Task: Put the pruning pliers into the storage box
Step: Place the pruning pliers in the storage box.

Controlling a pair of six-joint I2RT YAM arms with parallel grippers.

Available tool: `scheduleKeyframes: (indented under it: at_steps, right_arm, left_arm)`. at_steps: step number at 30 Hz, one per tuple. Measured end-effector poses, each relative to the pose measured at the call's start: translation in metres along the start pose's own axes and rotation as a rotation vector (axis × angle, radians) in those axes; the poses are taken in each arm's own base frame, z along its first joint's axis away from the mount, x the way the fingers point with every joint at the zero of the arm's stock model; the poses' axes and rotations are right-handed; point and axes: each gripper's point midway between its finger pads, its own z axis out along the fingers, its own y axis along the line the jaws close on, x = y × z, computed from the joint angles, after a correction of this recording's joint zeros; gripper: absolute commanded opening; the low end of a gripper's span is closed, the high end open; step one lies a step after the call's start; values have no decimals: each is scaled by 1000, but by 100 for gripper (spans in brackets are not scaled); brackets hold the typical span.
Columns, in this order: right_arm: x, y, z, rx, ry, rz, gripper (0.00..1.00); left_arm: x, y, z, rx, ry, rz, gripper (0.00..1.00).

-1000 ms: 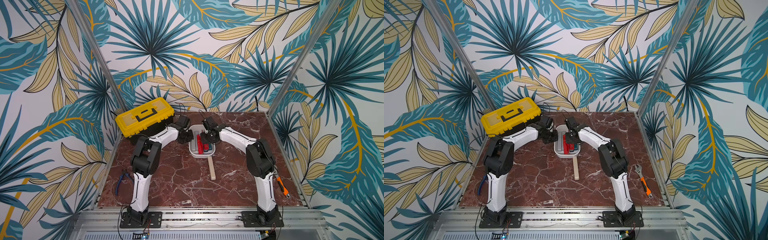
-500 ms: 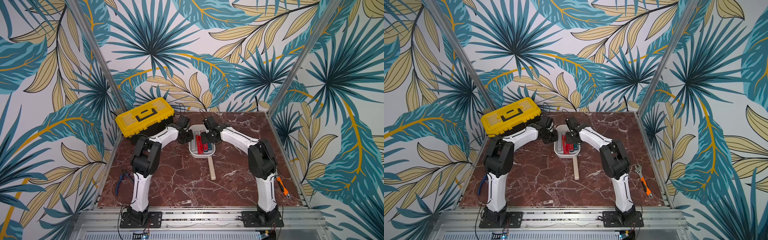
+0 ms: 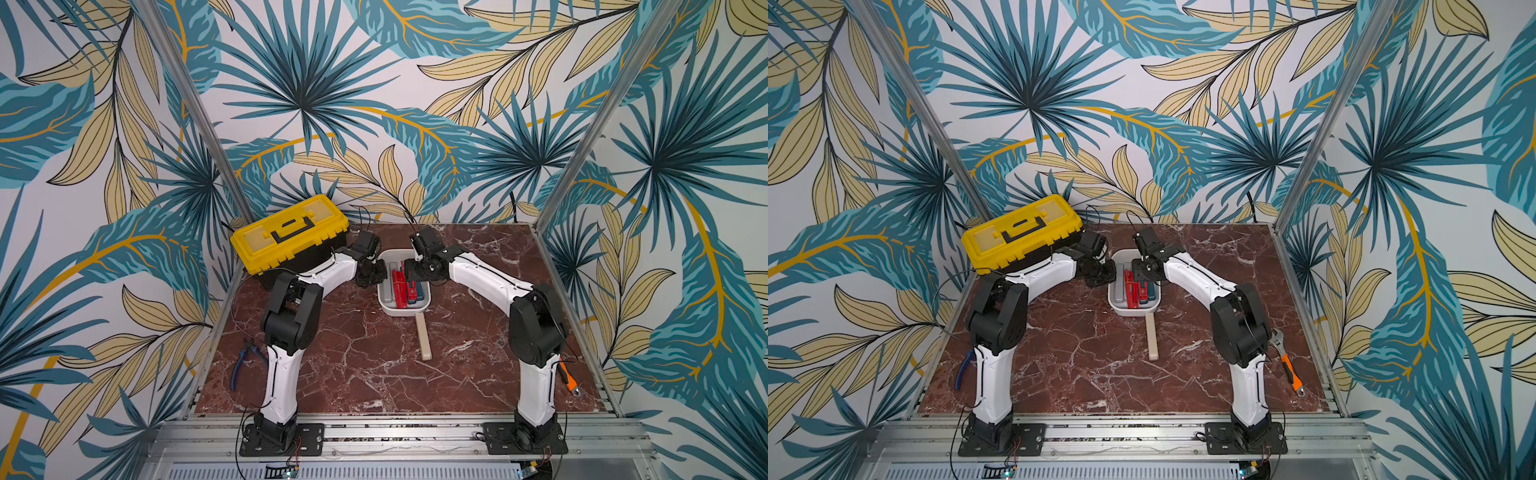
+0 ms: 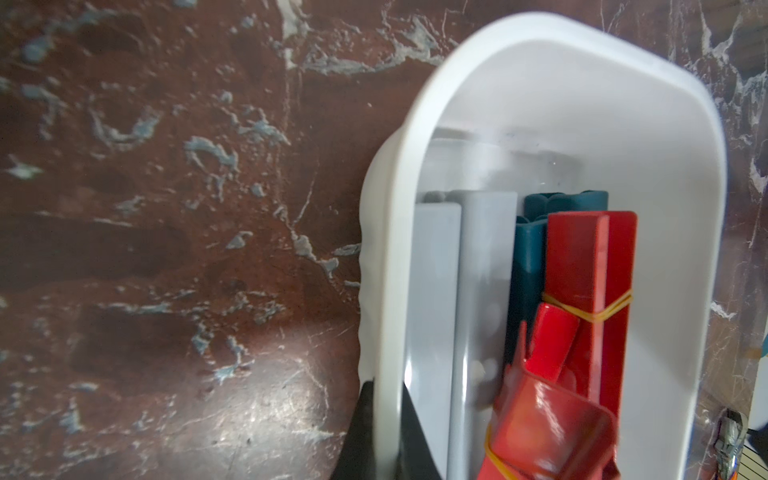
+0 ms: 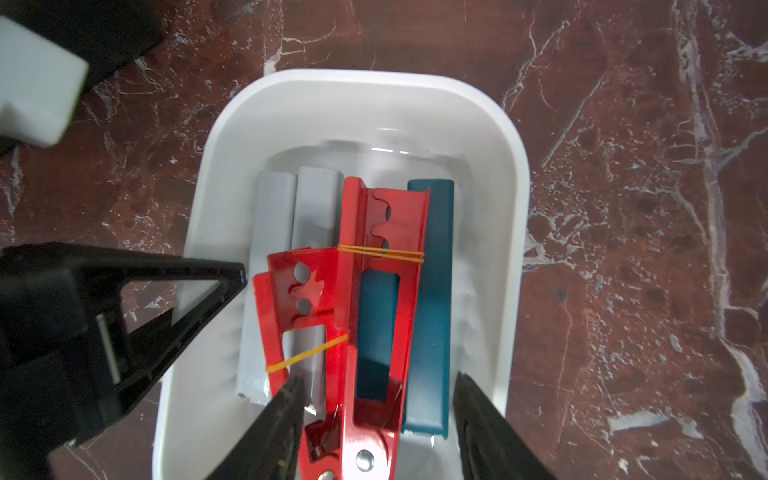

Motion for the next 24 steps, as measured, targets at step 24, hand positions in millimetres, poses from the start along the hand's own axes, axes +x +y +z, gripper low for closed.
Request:
scheduleKeyframes:
  at_steps: [24]
  right_arm:
    - [85,-6,-51,-72,29,45,60]
  left_arm:
    - [13,-27,0,40,24,31,2]
